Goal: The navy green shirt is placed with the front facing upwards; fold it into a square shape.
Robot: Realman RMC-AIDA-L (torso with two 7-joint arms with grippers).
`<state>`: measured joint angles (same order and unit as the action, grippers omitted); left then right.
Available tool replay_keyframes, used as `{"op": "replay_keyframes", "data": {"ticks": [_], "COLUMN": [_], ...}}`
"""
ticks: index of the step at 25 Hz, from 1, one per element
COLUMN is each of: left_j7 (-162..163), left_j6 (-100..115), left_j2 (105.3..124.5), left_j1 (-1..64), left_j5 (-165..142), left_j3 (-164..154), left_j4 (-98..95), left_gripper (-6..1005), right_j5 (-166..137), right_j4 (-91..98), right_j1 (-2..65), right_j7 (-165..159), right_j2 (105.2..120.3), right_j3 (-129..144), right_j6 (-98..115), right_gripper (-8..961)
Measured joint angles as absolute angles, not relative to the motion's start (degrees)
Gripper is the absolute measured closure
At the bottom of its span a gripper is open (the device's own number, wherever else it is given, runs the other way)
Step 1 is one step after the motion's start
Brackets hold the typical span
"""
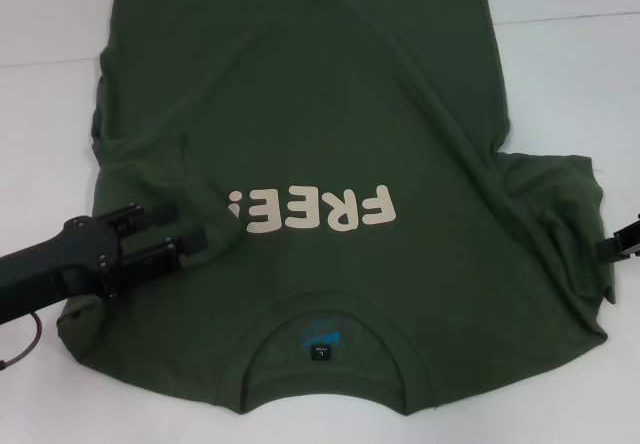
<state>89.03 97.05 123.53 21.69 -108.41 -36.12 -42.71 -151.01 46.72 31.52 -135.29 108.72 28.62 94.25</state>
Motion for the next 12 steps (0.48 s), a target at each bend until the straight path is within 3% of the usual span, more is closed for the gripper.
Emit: {"op": "replay_keyframes", "data": {"ticks": [10,12], "left_j7": [89.0,89.0], "left_j6": [96.4,96.4], "left_j2": [123.48,123.48], "left_j1": [21.7,21.6], "left_j5": [-108.4,-108.4], "left_j3": [-36.1,-36.1], "left_j4": [-42.7,-42.7], "left_gripper": [280,280], "right_j5": [-151.2,-151.0], "right_j4": [46.4,46.4], "right_j1": [31.7,31.7], "right_j7": [-135.8,-135.9], "right_j2": [108.44,108.3], "right_j3": [28.8,28.5], "right_j6": [94.6,95.3], "right_gripper": [946,946]}}
